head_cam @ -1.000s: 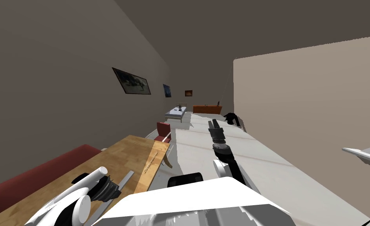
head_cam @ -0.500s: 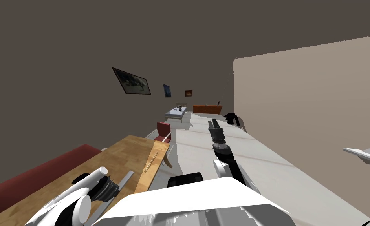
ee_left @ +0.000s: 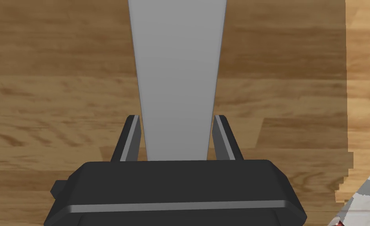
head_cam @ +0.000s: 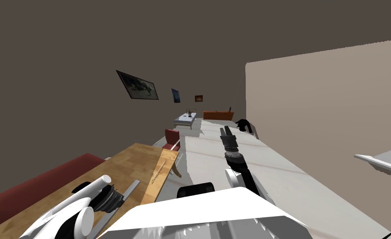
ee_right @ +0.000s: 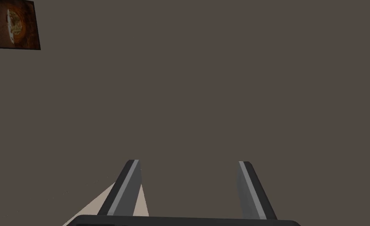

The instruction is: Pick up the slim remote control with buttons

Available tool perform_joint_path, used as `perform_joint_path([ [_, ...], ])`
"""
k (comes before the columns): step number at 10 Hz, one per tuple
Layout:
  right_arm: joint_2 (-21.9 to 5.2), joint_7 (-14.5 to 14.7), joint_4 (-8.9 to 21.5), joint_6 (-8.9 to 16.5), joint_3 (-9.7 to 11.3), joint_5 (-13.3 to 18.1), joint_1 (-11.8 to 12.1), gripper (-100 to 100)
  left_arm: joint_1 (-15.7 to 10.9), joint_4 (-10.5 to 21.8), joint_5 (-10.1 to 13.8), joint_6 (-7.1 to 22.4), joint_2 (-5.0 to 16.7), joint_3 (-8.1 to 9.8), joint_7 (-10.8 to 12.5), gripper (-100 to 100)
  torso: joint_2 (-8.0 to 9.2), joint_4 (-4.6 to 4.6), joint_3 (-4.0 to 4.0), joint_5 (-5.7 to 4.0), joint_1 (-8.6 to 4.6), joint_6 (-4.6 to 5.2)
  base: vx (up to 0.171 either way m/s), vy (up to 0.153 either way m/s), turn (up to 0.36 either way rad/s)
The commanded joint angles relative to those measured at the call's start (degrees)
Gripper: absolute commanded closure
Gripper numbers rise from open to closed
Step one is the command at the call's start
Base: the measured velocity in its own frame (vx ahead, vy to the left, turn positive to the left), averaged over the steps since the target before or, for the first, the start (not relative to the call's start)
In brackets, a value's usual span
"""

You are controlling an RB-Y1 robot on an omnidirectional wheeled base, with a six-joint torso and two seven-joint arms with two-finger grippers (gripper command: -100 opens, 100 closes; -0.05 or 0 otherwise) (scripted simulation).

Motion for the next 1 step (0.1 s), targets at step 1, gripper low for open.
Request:
perform_joint_path([
  [1, 0.0, 0.0, 0.0, 0.0, 0.0, 0.0, 0.0, 0, 0.0, 0.0, 0.0, 0.0, 0.0, 0.0, 0.0, 0, 0.0, 0.0, 0.0, 0.0, 0.0, 0.0, 0.0, 0.0, 0.0],
])
